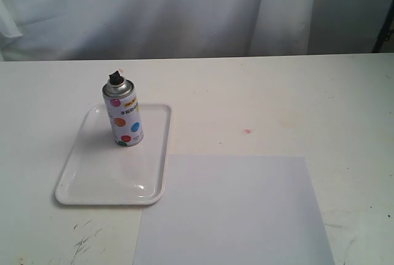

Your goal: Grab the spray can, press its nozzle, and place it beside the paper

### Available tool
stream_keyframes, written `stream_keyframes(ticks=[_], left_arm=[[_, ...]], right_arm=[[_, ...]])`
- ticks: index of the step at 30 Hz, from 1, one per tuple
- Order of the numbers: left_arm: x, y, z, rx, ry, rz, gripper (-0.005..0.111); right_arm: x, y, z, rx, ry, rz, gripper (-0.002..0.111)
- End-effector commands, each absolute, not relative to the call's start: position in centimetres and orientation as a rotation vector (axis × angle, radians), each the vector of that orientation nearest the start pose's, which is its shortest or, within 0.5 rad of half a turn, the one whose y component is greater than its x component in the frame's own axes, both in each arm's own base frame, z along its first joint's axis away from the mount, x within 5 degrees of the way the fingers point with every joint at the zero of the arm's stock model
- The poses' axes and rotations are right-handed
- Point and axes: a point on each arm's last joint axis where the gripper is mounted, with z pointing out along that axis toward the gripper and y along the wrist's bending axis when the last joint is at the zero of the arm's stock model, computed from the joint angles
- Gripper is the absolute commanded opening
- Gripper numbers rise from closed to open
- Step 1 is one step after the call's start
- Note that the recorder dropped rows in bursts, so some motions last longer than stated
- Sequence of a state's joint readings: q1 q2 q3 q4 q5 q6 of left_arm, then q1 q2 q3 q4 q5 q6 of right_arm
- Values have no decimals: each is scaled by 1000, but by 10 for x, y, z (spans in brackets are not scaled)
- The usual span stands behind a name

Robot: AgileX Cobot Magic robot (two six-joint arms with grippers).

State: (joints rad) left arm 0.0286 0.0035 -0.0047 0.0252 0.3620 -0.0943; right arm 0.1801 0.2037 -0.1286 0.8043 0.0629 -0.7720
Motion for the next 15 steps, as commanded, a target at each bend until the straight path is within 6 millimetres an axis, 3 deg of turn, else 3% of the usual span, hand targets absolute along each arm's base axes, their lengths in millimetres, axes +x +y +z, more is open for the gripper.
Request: stream_keyframes(ticks=[1,6,11,15], left_arm=[[53,2,181,-108,1838,-31,0],[53,2,181,-108,1838,-31,0],[53,2,181,-108,1838,-31,0],[53,2,181,-108,1838,-31,0]], right_arm=[[67,16,235,-126,1697,225,0],[64,11,222,-117,1843,156,0],[61,10,216,-138,1817,123,0],[58,9,199,-122,1792,137,0]])
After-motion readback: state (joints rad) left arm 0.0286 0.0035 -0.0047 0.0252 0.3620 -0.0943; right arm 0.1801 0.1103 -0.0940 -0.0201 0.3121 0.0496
